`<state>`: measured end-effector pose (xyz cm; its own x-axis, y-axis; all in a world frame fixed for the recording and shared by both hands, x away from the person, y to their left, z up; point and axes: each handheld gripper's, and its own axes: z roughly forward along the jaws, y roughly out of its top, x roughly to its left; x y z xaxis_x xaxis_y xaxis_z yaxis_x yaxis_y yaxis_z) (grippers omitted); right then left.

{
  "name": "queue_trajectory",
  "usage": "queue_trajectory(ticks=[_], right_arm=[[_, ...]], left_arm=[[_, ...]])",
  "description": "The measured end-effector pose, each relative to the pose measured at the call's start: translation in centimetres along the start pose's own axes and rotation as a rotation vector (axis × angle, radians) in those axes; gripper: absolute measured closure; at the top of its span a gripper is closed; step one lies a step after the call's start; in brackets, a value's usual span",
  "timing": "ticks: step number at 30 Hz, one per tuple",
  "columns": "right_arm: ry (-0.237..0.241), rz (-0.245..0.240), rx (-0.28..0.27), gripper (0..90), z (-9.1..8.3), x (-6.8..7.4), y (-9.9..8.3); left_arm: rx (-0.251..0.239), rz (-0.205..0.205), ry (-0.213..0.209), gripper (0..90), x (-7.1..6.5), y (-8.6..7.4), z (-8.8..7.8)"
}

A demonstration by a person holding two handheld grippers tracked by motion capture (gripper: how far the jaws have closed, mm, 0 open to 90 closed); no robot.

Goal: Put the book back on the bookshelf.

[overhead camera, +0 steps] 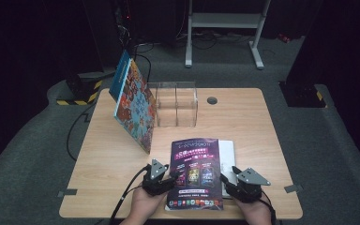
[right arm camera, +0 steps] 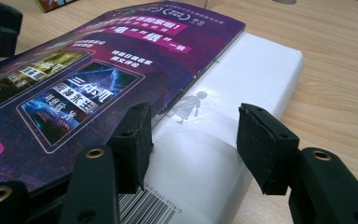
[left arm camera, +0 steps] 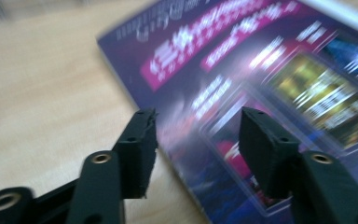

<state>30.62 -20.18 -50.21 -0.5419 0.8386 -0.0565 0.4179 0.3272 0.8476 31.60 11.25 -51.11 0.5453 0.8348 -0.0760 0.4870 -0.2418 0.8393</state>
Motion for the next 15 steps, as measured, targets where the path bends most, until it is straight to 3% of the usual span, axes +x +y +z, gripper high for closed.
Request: queue_trajectory(ticks=[2, 3, 11, 15], right_arm=[[-0.001, 0.005, -0.002, 45.3, -0.1, -0.1, -0.1], [-0.001, 0.006, -0.002, 45.4, -0.1, -0.2, -0.1], [-0.001, 0.017, -0.012, 46.0, -0.2, -0.5, -0.2], [-0.004, 0.02, -0.006, 45.9, -0.1, -0.4, -0.2]], left_arm=[[0.012, 0.007, -0.006, 47.4, -0.3, 0.1, 0.3], [0.03, 0.03, -0.002, 47.3, -0.4, 0.0, 0.5], [0.024, 0.036, -0.015, 57.9, -1.0, -0.2, 0.9], [0.017, 0.067, -0.008, 62.7, -1.3, -0.4, 0.9]])
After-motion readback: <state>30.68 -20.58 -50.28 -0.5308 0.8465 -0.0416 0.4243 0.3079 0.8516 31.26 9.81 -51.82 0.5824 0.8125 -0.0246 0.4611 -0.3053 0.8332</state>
